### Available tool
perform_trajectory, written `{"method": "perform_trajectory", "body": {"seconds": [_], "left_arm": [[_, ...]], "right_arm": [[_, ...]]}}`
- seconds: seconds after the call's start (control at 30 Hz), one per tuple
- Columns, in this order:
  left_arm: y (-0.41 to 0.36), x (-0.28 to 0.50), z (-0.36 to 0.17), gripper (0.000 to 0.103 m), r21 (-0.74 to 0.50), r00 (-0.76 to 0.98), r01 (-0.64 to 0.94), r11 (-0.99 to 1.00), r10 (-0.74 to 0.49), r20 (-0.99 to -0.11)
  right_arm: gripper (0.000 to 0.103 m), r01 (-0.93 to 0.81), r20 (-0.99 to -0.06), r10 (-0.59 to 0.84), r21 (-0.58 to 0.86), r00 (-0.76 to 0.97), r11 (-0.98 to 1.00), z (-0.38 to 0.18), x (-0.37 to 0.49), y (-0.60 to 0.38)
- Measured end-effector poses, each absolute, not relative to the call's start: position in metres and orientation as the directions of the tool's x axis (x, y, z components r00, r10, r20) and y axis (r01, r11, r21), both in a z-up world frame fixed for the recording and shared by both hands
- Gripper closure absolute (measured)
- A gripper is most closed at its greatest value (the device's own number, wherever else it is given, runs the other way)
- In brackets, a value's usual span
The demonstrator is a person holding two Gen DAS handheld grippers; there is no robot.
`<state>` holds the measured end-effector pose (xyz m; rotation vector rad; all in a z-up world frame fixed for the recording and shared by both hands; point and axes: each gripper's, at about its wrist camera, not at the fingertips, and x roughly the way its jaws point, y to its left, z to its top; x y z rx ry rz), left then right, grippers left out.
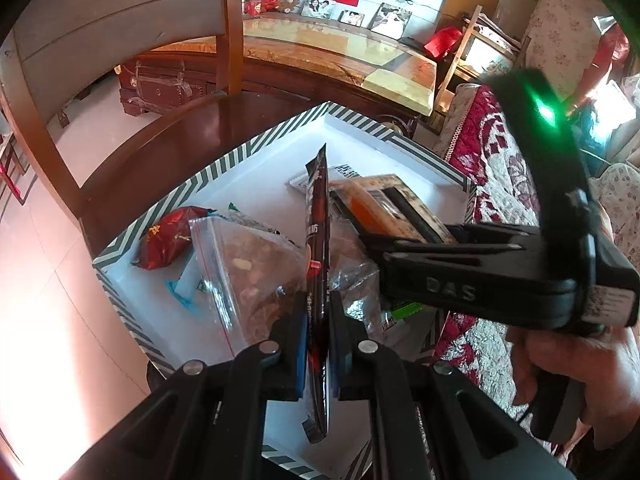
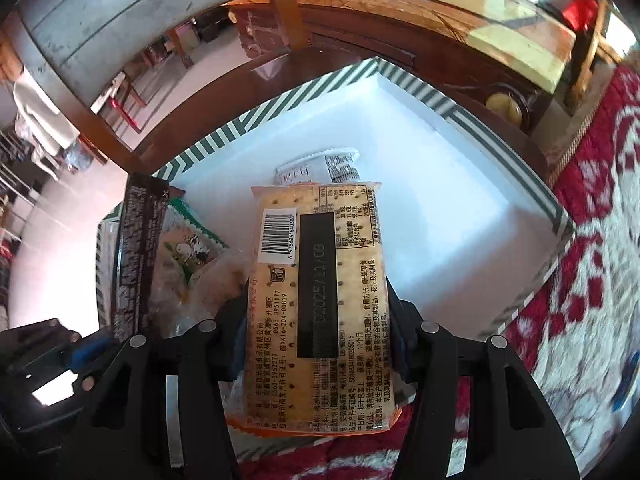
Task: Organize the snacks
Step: 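Open both grippers to drop the coffee stick and biscuit packet into the box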
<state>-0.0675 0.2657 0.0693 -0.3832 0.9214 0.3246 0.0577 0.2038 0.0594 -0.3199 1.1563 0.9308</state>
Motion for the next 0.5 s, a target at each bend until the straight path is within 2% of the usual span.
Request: {"method": "perform_trajectory", "body": {"seconds": [0.23, 0.33, 0.43, 0.47, 0.5], "left_arm": [[0.263, -0.069, 0.07, 0.089, -0.163, 0.552, -0.449, 0.878, 0.129, -0.824], [0.263, -0.071, 0.072, 0.082, -0.16, 0.551, -0.452, 0.877, 0.133, -0.824], [0.262, -0.073, 0.076, 0.056, -0.161, 0.558, -0.454, 0.876, 0.138, -0.819], [0.262, -0.075, 0.078, 0.044, -0.163, 0.567, -0.455, 0.875, 0.143, -0.811], [0.262, -0.076, 0.08, 0.038, -0.162, 0.575, -0.459, 0.874, 0.153, -0.803]], "right_arm": [[0.045, -0.75, -0.863, 0.497, 0.269, 0.091, 0.604, 0.069, 0.055, 0.19], [0.045, -0.755, -0.863, 0.496, 0.259, 0.1, 0.603, 0.076, 0.054, 0.19], [0.045, -0.756, -0.847, 0.519, 0.262, 0.119, 0.6, 0.088, 0.05, 0.185], [0.045, -0.754, -0.837, 0.534, 0.272, 0.121, 0.598, 0.093, 0.048, 0.181], [0.045, -0.752, -0.83, 0.544, 0.279, 0.123, 0.597, 0.096, 0.047, 0.178]]}}
